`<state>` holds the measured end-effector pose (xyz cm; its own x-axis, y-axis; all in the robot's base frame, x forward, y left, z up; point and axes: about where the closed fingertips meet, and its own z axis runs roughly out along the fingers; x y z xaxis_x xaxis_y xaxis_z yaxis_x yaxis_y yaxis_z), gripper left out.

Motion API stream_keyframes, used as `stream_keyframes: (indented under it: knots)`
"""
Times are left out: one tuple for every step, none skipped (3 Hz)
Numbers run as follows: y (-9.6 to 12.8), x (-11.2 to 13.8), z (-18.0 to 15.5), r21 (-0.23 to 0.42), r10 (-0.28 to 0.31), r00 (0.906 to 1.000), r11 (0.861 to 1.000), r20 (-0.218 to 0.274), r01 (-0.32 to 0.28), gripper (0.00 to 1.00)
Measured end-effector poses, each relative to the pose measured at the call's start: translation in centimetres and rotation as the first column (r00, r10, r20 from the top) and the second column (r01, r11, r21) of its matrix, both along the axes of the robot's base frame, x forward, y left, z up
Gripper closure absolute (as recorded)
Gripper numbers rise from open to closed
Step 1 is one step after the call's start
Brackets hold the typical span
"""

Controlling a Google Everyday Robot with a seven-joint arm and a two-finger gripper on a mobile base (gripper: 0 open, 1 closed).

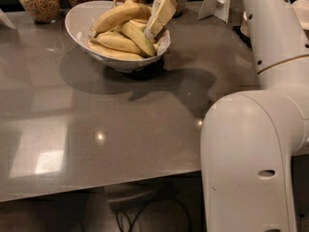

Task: Pick banana from white bowl

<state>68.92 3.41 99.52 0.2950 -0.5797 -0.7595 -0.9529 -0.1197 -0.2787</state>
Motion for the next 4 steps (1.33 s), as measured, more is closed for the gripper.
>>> stream_keyframes:
  knots:
    - [0.7,0.9,0.2,0.042,-0.009,0.9997,0.999,-0.021,0.01,0.14]
    - [1.2,1.5,0.2,0.056,-0.016,0.9993,0.998,-0.033,0.018,0.23]
    - [1.5,1.9,0.2,0.063,-0.021,0.999,0.998,-0.039,0.023,0.23]
    - [1.8,2.5,-0.4,0.054,-0.031,0.9987,0.998,-0.042,0.033,0.23]
